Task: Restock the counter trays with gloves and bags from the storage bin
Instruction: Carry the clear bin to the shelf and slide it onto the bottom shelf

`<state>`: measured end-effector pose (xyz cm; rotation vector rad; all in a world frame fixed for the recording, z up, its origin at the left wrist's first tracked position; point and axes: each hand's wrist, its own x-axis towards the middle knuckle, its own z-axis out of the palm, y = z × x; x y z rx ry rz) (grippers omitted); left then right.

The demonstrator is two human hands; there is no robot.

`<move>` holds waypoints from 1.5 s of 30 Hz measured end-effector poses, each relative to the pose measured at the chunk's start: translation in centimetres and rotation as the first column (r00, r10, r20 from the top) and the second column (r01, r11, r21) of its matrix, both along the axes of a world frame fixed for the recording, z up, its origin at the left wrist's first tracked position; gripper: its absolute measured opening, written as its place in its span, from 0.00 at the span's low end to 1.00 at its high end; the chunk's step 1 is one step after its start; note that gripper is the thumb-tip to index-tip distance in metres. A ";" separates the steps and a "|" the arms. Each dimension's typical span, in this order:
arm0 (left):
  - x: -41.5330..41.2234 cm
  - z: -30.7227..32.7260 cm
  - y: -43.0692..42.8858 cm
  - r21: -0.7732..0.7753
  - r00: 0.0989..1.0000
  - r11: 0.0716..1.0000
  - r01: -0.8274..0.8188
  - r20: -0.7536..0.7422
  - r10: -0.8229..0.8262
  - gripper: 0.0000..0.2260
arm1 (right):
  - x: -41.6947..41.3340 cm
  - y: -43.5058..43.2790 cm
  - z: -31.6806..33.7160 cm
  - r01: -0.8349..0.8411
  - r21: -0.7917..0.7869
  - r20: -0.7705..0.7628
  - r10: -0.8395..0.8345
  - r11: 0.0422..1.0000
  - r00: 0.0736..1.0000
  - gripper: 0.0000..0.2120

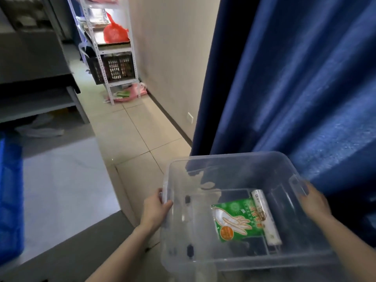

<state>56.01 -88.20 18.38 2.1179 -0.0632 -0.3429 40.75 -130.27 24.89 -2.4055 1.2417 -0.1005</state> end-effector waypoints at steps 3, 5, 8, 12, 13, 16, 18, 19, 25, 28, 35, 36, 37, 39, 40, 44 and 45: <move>5.0 0.0 -1.3 0.106 1.000 0.994 -0.024 0.008 0.023 0.19 | 4.6 -0.4 -1.1 0.012 0.082 0.062 -0.017 0.997 0.998 0.21; 8.6 -0.4 -1.7 0.206 0.998 0.976 -0.067 0.020 0.064 0.20 | 8.7 -0.3 -2.4 0.001 0.183 0.081 -0.017 0.983 0.997 0.22; 14.2 -0.9 -1.9 0.291 0.987 0.944 -0.158 0.012 0.162 0.19 | 15.8 -0.1 -4.1 0.072 0.401 0.125 -0.132 0.913 0.983 0.29; 21.4 -0.5 -1.1 0.341 0.969 0.909 -0.242 0.040 0.243 0.17 | 25.1 0.4 -4.8 0.068 0.536 0.143 -0.171 0.841 0.975 0.27; 23.1 -0.4 -0.7 0.356 0.963 0.896 -0.264 0.040 0.267 0.16 | 27.5 0.5 -4.8 0.058 0.545 0.142 -0.160 0.837 0.977 0.28; 28.2 -0.6 0.1 0.373 0.943 0.871 -0.320 0.039 0.330 0.12 | 35.4 0.7 -4.8 0.001 0.512 0.119 -0.072 0.859 0.990 0.32; 31.6 -0.9 0.4 0.383 0.922 0.846 -0.370 0.040 0.385 0.11 | 40.8 1.0 -4.7 -0.012 0.495 0.106 -0.047 0.869 0.993 0.32; 33.3 -1.1 0.5 0.389 0.910 0.832 -0.395 0.045 0.411 0.11 | 43.4 1.1 -4.9 -0.036 0.482 0.095 -0.012 0.875 0.995 0.31; 46.8 -3.0 0.5 0.351 0.868 0.803 -0.482 0.065 0.493 0.10 | 59.7 1.5 -7.1 -0.060 0.467 0.154 -0.014 0.882 0.988 0.24; 54.4 -3.4 1.0 0.332 0.861 0.807 -0.488 0.032 0.508 0.08 | 68.4 1.9 -7.6 -0.070 0.441 0.116 0.020 0.895 0.993 0.18; 71.8 -0.8 3.6 0.377 0.838 0.760 -0.530 0.095 0.537 0.13 | 88.4 2.7 -6.9 -0.339 0.291 0.028 0.347 0.895 0.938 0.17; 74.0 -0.4 4.0 0.380 0.831 0.749 -0.543 0.115 0.544 0.12 | 91.1 2.9 -6.7 -0.373 0.278 0.027 0.381 0.885 0.924 0.17; 76.3 -0.2 4.3 0.376 0.823 0.740 -0.557 0.130 0.553 0.11 | 93.9 3.1 -6.6 -0.394 0.277 0.029 0.402 0.877 0.915 0.18; 81.2 0.3 4.9 0.364 0.804 0.724 -0.586 0.150 0.575 0.09 | 100.1 3.7 -6.5 -0.415 0.278 0.040 0.421 0.866 0.906 0.19; 83.7 0.5 5.1 0.361 0.797 0.717 -0.597 0.159 0.583 0.07 | 103.5 4.0 -6.5 -0.433 0.274 0.046 0.438 0.859 0.898 0.19; 92.8 0.8 6.8 0.342 0.749 0.680 -0.648 0.127 0.650 0.06 | 116.2 6.1 -6.4 -0.512 0.269 0.068 0.514 0.816 0.855 0.19; 94.8 0.8 7.5 0.329 0.737 0.675 -0.660 0.112 0.667 0.09 | 119.2 6.9 -6.2 -0.537 0.272 0.082 0.537 0.798 0.839 0.19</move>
